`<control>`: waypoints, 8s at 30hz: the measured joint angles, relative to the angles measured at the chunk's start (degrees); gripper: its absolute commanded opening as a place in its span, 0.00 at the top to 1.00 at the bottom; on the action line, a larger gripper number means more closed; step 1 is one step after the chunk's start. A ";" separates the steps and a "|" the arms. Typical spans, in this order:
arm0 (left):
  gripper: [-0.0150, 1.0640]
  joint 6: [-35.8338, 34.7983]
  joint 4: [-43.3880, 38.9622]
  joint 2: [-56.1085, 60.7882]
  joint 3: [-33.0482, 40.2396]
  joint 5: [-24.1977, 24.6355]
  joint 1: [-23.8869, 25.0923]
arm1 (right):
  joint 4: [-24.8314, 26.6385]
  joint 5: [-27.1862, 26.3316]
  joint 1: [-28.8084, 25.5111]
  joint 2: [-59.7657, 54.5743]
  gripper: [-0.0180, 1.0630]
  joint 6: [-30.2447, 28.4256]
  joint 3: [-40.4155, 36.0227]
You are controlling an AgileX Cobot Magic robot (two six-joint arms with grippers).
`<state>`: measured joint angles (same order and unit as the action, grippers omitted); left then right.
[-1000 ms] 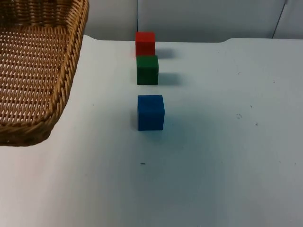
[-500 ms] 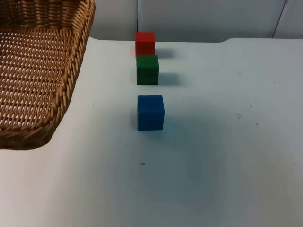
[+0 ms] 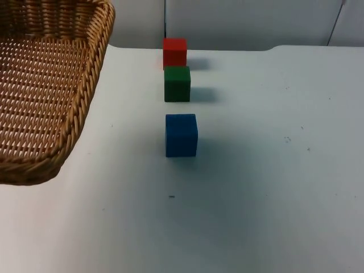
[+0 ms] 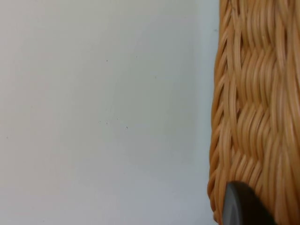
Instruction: Pick up the basket with the left hand and place the blue cube into the basket with the right hand.
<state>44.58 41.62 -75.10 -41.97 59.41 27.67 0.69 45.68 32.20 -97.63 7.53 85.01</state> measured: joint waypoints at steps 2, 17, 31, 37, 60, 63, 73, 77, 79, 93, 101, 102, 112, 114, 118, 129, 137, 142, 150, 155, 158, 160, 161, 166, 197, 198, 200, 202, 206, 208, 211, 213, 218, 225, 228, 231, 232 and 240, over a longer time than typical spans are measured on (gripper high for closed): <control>0.99 0.00 0.00 0.00 0.00 0.00 0.00 | -0.69 -3.59 0.10 -4.68 0.02 5.06 0.00; 0.99 0.00 0.00 0.00 0.00 -0.79 0.00 | 0.94 -10.60 4.41 -22.03 0.02 12.96 0.00; 0.99 0.00 0.33 0.00 0.00 -0.90 0.00 | 0.94 -14.51 4.41 -30.35 0.06 17.62 5.08; 0.99 0.00 0.44 0.00 0.00 -0.90 0.00 | 0.94 -14.70 4.41 -32.85 0.08 17.74 6.65; 0.99 0.00 0.44 0.00 0.00 -1.12 0.00 | -4.95 -16.43 4.41 -34.51 0.99 24.80 6.90; 0.99 0.00 0.44 0.00 0.00 -1.12 0.00 | -5.20 -16.31 4.41 -34.24 0.99 24.61 6.90; 0.99 -1.33 -0.93 0.00 0.00 -3.24 -4.65 | -6.35 -14.48 4.41 -24.49 0.99 18.08 6.90; 0.99 -2.78 -1.05 -0.45 0.00 -5.10 -4.65 | -6.48 -14.22 4.64 -16.97 0.99 14.81 6.90; 0.99 -3.02 -1.05 -1.12 0.00 -5.23 -4.65 | -6.48 -14.22 4.92 -15.10 0.99 14.18 6.90; 0.99 -3.62 -0.25 -5.14 0.00 -7.37 -4.65 | -6.51 -19.73 16.34 -6.64 0.99 6.33 7.25; 0.99 -3.62 0.86 -5.14 0.00 -8.78 -4.65 | -5.13 -23.95 19.81 -12.50 0.99 6.05 10.75; 0.99 -3.62 0.86 -5.14 0.00 -8.79 -4.65 | -5.03 -23.43 20.10 -13.73 0.99 5.96 12.21; 0.99 -3.30 2.16 -5.14 0.00 -9.43 -4.65 | -3.57 -17.13 20.65 -25.32 0.99 5.96 24.14; 0.99 -3.15 2.16 -5.14 0.00 -9.47 -4.65 | -3.57 -15.29 20.65 -27.75 0.99 5.96 26.72; 0.99 -3.15 2.16 -5.14 0.00 -9.57 -4.65 | -3.44 -13.15 20.65 -31.28 0.99 5.96 29.26; 0.99 -3.15 2.16 -5.14 0.00 -9.98 -4.65 | -0.69 -12.62 20.65 -35.48 0.99 3.44 29.92; 0.99 -3.15 2.16 -5.14 0.00 -10.51 -4.65 | -0.69 -13.03 20.65 -35.61 0.60 2.03 29.92; 0.99 -3.15 2.16 -5.14 0.00 -10.87 -4.65 | -0.69 -13.26 20.65 -35.61 0.04 1.64 29.92; 0.99 -3.06 2.16 -5.14 0.00 -11.18 -4.65 | -3.65 -12.09 20.65 -28.41 0.01 -1.97 29.92; 0.99 -3.06 2.16 -5.14 0.00 -11.23 -4.65 | -5.83 -9.54 20.65 -22.09 0.01 -2.96 29.92; 0.99 -3.06 2.16 -5.14 0.00 -11.45 -4.65 | -9.28 -7.54 20.65 -16.36 0.01 -4.18 29.92; 0.99 -3.06 2.16 -5.14 0.00 -11.45 -4.65 | -9.93 -6.69 20.65 -14.51 0.01 -5.13 30.02; 0.99 -3.06 2.16 -5.14 0.00 -11.45 -4.65 | -10.35 -5.75 20.65 -13.04 0.01 -6.17 30.02; 0.99 -3.06 2.16 -5.14 0.00 -11.45 -4.65 | -10.64 -5.90 20.65 -6.86 0.01 -8.02 26.74; 0.99 4.15 13.40 -19.96 0.00 -23.16 -12.28 | -2.40 -35.12 20.65 49.34 0.01 -8.65 -46.17; 0.99 5.37 14.77 -21.24 0.00 -23.84 -12.28 | -2.40 -34.43 20.65 51.23 0.01 -8.65 -46.85; 0.99 8.55 17.65 -24.13 0.00 -24.74 -12.28 | -2.40 -32.35 20.65 55.14 0.01 -8.76 -48.12; 0.99 9.98 18.66 -25.35 0.00 -24.76 -12.28 | -2.40 -31.12 20.65 56.54 0.01 -8.76 -48.20; 0.99 13.21 21.02 -28.60 0.00 -24.99 -12.28 | -2.29 -28.80 20.65 59.74 0.01 -8.76 -48.20; 0.99 14.92 22.67 -30.41 0.00 -25.11 -12.28 | -2.34 -27.77 20.65 61.01 0.01 -8.86 -48.20; 0.99 15.76 23.28 -31.54 0.00 -25.33 -12.28 | -2.34 -26.80 20.65 61.83 0.01 -8.86 -48.20; 0.99 16.41 23.78 -32.28 0.00 -25.59 -12.28 | -2.34 -26.17 20.65 61.95 0.01 -8.86 -48.20; 0.99 18.39 24.07 -32.37 0.00 -26.20 -12.28 | -2.34 -26.07 20.65 61.95 0.01 -8.86 -48.20; 0.98 18.99 24.16 -32.41 0.00 -26.51 -12.28 | -2.34 -26.07 20.65 61.95 0.01 -9.05 -48.20; 0.98 19.02 24.16 -32.41 0.00 -26.51 -12.28 | -2.34 -26.07 20.65 61.95 0.01 -9.05 -48.20; 0.98 19.11 24.16 -32.41 0.00 -26.56 -12.28 | -2.34 -26.07 20.65 61.95 0.01 -9.05 -48.20; 0.97 19.11 24.16 -32.41 0.00 -26.56 -12.28 | -2.34 -26.07 20.65 61.95 0.01 -9.05 -48.20; 0.23 19.64 23.85 -32.41 -0.10 -27.27 -12.28 | -2.34 -26.07 20.65 61.95 0.01 -9.05 -48.20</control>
<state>64.22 65.47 -107.51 -42.08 32.13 15.39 -1.65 19.61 52.85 -35.68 -1.52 36.81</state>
